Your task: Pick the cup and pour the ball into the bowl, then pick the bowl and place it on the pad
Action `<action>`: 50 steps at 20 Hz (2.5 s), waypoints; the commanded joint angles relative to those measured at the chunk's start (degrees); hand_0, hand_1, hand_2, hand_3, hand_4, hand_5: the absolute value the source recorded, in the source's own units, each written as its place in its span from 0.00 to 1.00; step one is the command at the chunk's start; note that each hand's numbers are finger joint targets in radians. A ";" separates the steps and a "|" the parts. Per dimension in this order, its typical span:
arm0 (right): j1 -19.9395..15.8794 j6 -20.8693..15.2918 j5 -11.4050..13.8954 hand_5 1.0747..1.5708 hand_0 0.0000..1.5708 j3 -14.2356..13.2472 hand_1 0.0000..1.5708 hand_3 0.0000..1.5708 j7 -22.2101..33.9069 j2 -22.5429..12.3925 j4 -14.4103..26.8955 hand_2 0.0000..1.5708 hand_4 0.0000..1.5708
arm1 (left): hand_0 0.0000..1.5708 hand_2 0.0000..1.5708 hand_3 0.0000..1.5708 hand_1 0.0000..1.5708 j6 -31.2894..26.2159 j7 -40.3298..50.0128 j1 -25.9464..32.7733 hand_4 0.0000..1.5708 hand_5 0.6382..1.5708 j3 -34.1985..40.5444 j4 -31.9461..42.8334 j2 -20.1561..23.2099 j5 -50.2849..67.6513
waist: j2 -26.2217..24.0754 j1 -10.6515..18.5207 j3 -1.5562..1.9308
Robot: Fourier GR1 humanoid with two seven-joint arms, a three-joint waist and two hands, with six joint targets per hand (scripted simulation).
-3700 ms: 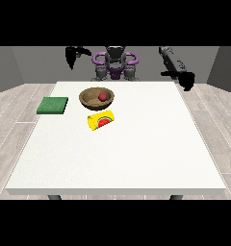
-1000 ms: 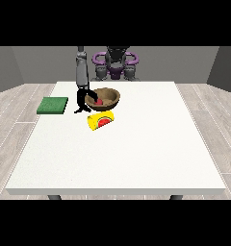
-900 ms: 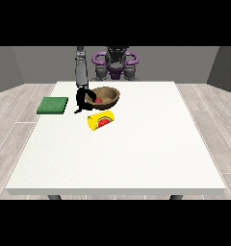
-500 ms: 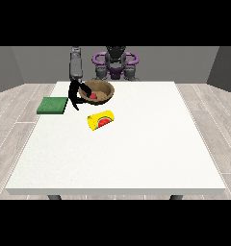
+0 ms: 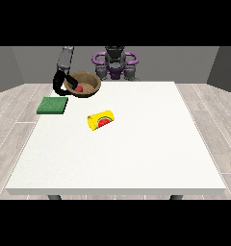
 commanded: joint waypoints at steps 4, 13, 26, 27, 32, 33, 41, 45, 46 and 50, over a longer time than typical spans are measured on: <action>-3.56 5.61 -0.41 0.89 1.00 -3.48 1.00 1.00 -3.01 -6.54 5.29 1.00 0.82 | 0.00 0.00 0.00 0.00 2.60 -0.23 -1.12 0.00 0.96 -0.87 -2.55 -0.95 0.10 | 2.86 -0.13 0.15; -5.03 12.66 -6.23 0.93 1.00 -14.60 1.00 0.78 -15.12 -16.54 17.85 1.00 0.82 | 0.00 0.00 0.00 0.00 4.62 1.70 -1.04 0.00 0.96 -1.85 -10.12 -2.06 1.28 | 6.38 3.03 0.24; -10.09 17.97 -6.01 0.97 1.00 -18.33 1.00 0.13 -25.73 -24.30 30.46 1.00 0.82 | 0.00 0.00 0.00 0.00 6.09 8.55 -5.40 0.00 0.96 -0.98 -18.68 1.67 5.89 | 14.34 5.25 0.29; -9.77 16.85 -6.36 0.97 1.00 -19.34 1.00 0.20 -27.83 -24.13 31.33 1.00 0.82 | 0.00 0.00 0.00 0.00 6.85 8.09 -4.92 0.00 0.96 -1.13 -20.40 1.25 5.71 | 14.84 4.77 0.29; -8.50 20.39 -6.50 0.98 1.00 -18.96 1.00 0.45 -25.36 -26.15 32.11 1.00 0.80 | 0.00 0.00 0.00 0.00 7.61 7.36 -0.41 0.00 0.96 -1.12 -18.82 -0.57 5.19 | 9.16 4.13 0.16; -8.58 20.99 -6.25 0.99 1.00 -18.47 1.00 0.57 -23.68 -26.24 32.50 1.00 0.80 | 0.00 0.00 0.00 0.00 5.96 9.94 -1.02 0.00 0.96 -1.78 -18.11 0.32 6.08 | 7.38 3.92 0.16; -11.17 18.44 -3.74 1.00 1.00 -15.47 1.00 0.74 -21.34 -23.66 30.03 1.00 0.76 | 0.00 0.00 0.00 0.00 5.84 4.80 -1.10 0.00 0.96 -2.10 -15.18 -0.52 4.77 | 8.27 4.19 0.16; -8.00 17.26 -5.32 1.00 1.00 -17.32 1.00 0.76 -25.64 -19.89 33.83 1.00 0.72 | 0.00 0.00 0.00 0.00 5.64 7.35 -0.44 0.00 0.95 -2.12 -18.11 -0.13 6.11 | 8.37 5.23 0.23; -10.08 18.12 -6.22 0.99 1.00 -18.18 1.00 0.72 -23.27 -21.57 33.76 1.00 0.71 | 0.00 0.00 0.00 0.00 4.21 5.20 -0.61 0.00 0.95 -1.69 -16.96 0.48 6.06 | 9.90 5.25 0.18; -10.08 19.40 -9.69 0.98 1.00 -21.82 1.00 1.00 -19.61 -22.82 37.95 1.00 0.56 | 0.00 0.00 0.00 0.00 5.83 6.99 -1.26 0.00 0.95 -0.33 -17.24 2.48 6.72 | 10.88 4.58 0.21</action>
